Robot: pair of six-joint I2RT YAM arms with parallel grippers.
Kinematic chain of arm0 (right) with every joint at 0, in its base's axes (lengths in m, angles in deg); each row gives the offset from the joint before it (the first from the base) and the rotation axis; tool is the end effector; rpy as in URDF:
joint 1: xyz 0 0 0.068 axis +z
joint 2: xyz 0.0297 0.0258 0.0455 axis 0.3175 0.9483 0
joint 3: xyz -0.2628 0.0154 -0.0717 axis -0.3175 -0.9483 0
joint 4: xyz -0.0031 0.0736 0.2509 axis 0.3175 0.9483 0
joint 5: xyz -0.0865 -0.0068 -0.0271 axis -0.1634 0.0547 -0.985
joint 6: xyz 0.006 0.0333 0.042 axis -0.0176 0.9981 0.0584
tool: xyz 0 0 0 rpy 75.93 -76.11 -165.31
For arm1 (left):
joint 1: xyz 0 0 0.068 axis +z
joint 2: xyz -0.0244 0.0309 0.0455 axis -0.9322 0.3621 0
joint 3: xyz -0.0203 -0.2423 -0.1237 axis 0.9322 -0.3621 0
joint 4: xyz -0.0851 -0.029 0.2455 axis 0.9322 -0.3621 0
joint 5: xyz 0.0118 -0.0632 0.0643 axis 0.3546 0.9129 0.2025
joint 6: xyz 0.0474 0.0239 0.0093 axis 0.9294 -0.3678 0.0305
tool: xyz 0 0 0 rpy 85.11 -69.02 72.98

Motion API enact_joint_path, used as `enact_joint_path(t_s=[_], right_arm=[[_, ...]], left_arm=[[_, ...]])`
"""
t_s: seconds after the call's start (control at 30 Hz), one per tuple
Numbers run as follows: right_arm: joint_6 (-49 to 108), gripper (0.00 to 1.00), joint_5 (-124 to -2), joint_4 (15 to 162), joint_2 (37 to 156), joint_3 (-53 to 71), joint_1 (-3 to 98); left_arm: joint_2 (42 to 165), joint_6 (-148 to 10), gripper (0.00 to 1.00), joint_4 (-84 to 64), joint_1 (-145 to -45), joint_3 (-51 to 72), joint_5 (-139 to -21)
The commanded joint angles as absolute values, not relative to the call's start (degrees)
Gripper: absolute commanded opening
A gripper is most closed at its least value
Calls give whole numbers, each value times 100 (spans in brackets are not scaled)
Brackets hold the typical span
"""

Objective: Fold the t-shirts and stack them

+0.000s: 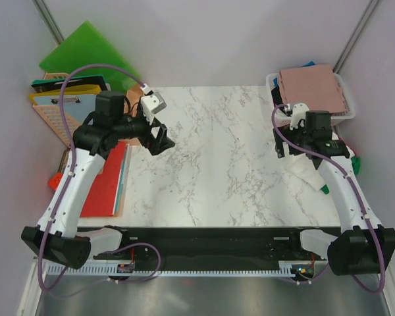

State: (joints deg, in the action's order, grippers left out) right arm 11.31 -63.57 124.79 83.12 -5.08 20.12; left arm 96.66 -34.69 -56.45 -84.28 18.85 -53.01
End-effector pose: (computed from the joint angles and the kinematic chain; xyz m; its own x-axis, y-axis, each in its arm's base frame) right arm 0.2481 0.0110 0.3168 -0.6444 -0.2166 -0.7333 -0.2461 0.9668 -0.0693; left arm 0.2246 -0.0835 0.4123 -0.2135 0.3867 -0.8972 0.8337 0.5509 0.0390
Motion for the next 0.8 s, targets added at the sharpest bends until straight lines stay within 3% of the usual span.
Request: enact_joint_path(t_s=[0.0,0.07,0.1,0.27,0.6,0.77], right_arm=[[983,98,-6361,12240,8149,-582,2001],[983,98,-6474,12223,8106,-643,2001],[983,98,-6501,12179,8079,-679,2001],[992,98,-6633,11959,7781,-1003,2001],[1271,96,-7141,12555,8079,-592,2001],[1370,97,-7503,13329,7939,401,2001]], left_arm=[[10194,-2804,100,-6727,-8433,2526,-4286],[10353,-3190,100,-6414,-8442,2625,-4907],[10284,-3418,100,-6125,-8442,2521,-5859],[9380,-3947,100,-3891,-8451,1449,-8018],[9378,-4167,100,-3241,-8407,1369,-9785],[8940,-4395,100,-2599,-7951,1273,-10202]])
